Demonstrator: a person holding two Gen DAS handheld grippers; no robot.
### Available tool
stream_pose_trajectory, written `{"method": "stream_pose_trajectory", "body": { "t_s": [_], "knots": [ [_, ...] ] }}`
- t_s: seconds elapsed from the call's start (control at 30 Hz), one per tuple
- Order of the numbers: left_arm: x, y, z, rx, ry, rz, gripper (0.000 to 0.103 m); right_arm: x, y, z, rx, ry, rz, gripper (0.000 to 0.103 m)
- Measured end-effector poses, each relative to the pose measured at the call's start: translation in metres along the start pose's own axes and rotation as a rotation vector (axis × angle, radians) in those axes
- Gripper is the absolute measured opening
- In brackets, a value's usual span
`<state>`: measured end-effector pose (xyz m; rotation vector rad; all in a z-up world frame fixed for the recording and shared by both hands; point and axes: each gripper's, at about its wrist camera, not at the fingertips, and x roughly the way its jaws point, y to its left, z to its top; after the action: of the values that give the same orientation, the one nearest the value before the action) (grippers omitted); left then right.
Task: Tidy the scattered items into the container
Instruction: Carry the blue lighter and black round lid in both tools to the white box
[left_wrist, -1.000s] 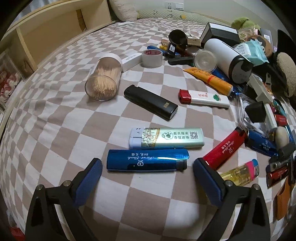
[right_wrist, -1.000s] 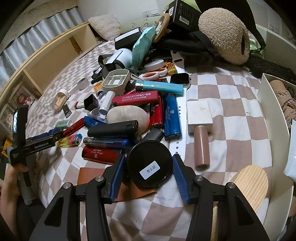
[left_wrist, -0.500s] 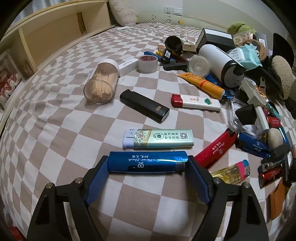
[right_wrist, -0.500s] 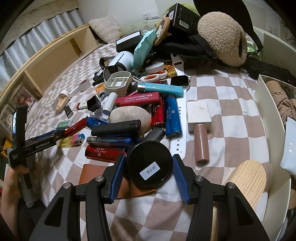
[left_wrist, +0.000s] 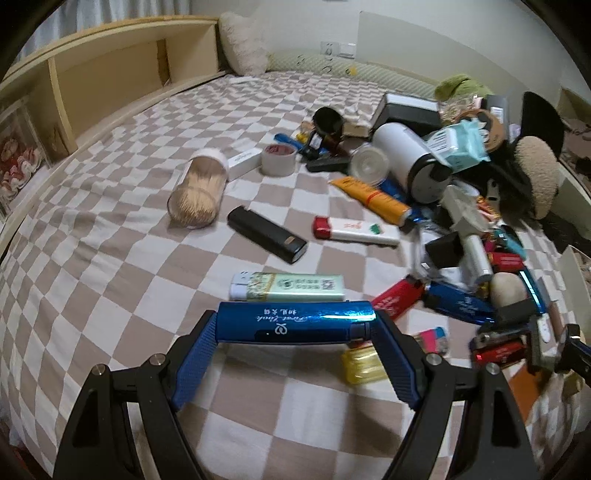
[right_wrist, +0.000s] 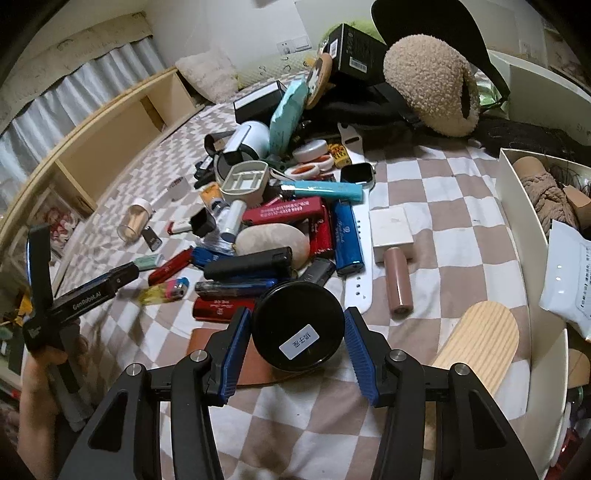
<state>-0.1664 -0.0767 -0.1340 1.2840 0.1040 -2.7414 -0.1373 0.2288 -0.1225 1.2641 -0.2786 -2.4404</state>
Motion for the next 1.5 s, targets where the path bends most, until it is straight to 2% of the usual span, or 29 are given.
{"method": "stream_pose_trajectory", "body": {
  "t_s": [0.63,1.03,1.3,1.5],
  "knots": [
    [-0.025,-0.047,-0.013,0.079,-0.061,-0.119,0.082,-0.022,-0.015,-0.001,0.098,-0.046,0.03,0.052],
    [-0.044,-0.103,-0.024,0.169,-0.093,-0.219,0.082,-0.051,-0.038,0.0,0.179,-0.101,0.069,0.052],
    [-0.061,-0.152,-0.02,0.241,-0.138,-0.291,0.082,-0.094,-0.056,0.009,0.188,-0.188,0.052,0.052],
    [-0.074,-0.196,-0.016,0.276,-0.154,-0.373,0.082,-0.134,-0.086,0.011,0.217,-0.236,0.007,0.052]
  ]
}}
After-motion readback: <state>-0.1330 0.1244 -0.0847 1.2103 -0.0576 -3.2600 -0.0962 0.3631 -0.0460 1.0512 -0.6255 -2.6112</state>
